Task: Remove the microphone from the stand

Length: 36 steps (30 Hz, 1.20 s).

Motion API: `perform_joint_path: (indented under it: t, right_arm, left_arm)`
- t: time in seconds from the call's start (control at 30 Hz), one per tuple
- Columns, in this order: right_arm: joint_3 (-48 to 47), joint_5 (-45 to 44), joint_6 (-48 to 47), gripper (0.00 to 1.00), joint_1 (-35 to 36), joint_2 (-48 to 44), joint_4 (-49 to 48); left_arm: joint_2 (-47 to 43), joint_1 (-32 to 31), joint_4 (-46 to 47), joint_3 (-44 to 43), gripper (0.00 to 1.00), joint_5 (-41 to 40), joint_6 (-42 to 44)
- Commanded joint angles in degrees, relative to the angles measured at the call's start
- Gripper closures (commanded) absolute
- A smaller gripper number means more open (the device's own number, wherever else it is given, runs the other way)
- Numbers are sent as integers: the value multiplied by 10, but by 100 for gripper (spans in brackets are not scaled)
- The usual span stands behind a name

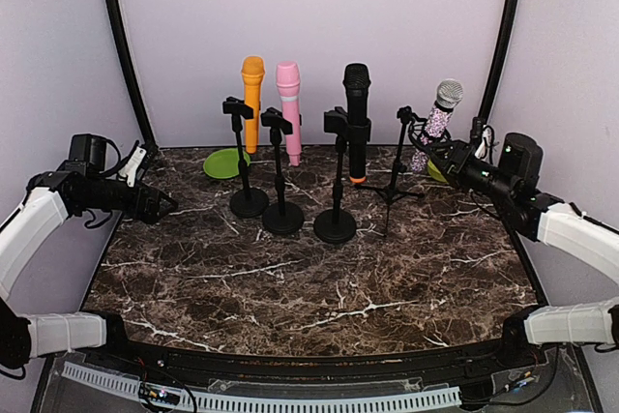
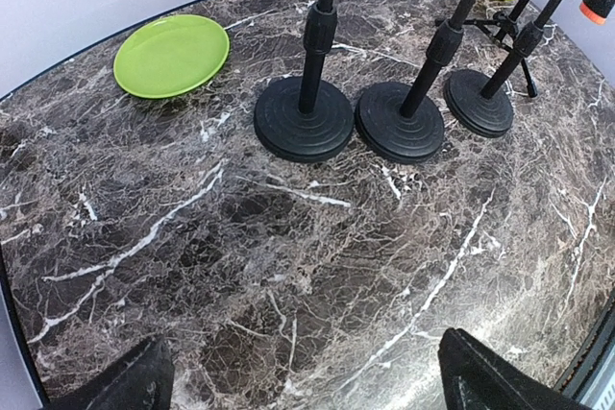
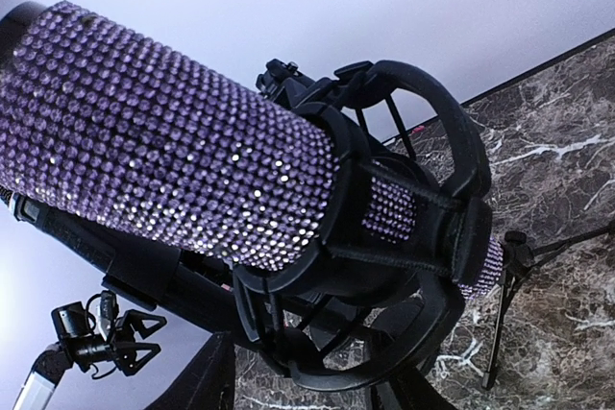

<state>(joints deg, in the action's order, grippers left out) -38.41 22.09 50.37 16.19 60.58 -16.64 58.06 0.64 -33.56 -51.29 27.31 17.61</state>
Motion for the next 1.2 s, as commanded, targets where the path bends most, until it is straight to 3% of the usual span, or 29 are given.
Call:
perform_joint_path:
  t: [0.0, 0.4, 0.67, 0.83, 1.17]
  right_arm:
    - [11, -18, 48, 55, -3, 9, -67]
    - [54, -16, 164, 70, -8, 45, -199]
    - [76, -1, 210, 99, -6, 17, -201]
    - [99, -2, 221, 100, 6, -57, -141]
    - [196, 1, 336, 100, 49, -184, -151]
  left_arm:
    - [-11, 3, -14, -14, 1, 13, 2]
    - [-28, 3, -13, -5, 1, 6, 19]
    - [-37, 3, -11, 3, 1, 8, 22]
    - [-39, 3, -11, 1, 1, 11, 21]
    - [-43, 3, -14, -4, 1, 44, 9]
